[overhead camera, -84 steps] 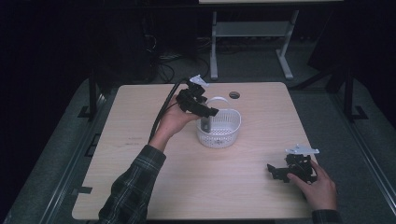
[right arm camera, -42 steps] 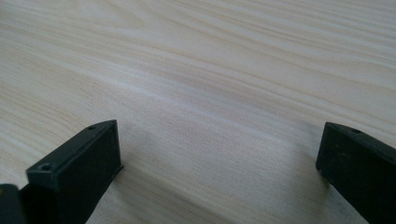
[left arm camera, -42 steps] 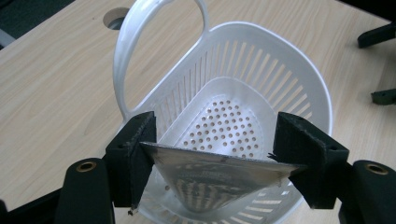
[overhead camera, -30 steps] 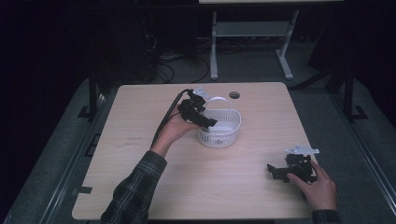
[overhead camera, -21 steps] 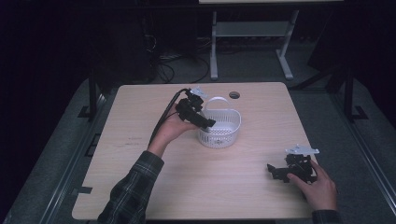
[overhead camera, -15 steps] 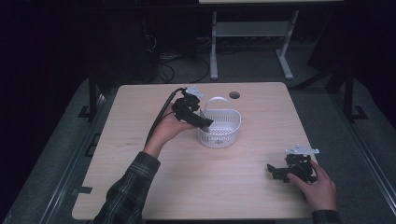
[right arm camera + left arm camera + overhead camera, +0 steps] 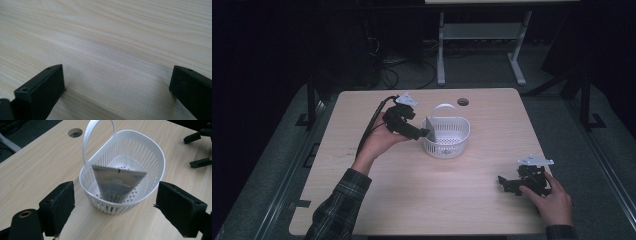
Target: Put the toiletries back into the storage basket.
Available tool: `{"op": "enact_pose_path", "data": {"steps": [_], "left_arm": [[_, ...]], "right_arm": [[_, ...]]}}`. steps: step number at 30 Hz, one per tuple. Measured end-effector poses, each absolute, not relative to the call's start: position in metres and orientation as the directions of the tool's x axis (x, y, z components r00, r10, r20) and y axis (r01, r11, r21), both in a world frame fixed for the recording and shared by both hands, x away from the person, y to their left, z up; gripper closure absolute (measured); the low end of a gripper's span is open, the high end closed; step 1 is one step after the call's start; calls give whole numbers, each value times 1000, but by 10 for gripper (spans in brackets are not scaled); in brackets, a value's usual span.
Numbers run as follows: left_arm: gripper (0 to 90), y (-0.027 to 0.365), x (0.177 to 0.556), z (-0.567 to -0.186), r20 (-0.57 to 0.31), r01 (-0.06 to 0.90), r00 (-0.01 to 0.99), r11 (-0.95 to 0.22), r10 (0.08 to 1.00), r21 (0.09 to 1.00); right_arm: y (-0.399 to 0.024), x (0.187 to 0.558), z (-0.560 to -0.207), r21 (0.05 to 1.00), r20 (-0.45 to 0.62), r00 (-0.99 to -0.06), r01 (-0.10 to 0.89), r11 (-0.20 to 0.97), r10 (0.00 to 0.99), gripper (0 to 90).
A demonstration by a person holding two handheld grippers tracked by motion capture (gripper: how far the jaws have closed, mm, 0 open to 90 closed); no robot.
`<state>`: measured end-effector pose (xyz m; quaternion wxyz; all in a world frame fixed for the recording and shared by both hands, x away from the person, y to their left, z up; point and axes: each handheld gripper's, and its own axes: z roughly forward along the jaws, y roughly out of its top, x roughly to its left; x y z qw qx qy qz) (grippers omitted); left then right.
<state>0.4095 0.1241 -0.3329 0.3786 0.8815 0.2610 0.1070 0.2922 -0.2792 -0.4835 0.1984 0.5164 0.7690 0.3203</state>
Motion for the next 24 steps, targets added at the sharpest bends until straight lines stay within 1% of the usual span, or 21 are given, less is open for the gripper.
{"op": "enact_pose_path", "data": {"steps": [14, 18, 20, 24], "left_arm": [[146, 160, 382, -339, 7, 376, 820, -549, 573, 746], [146, 169, 374, -345, 9, 373, 816, -538, 579, 755], [146, 172, 370, -348, 26, 370, 807, -539, 590, 756], [146, 181, 362, -357, 31, 381, 799, -545, 601, 747]], "right_arm": [[-279, 292, -483, 698, 24, -387, 667, 262, 922, 0], [-279, 292, -484, 697, 25, -387, 668, 261, 922, 0], [-279, 292, -484, 698, 25, -386, 667, 260, 922, 0], [-279, 292, -483, 697, 26, -388, 667, 261, 922, 0]]}}
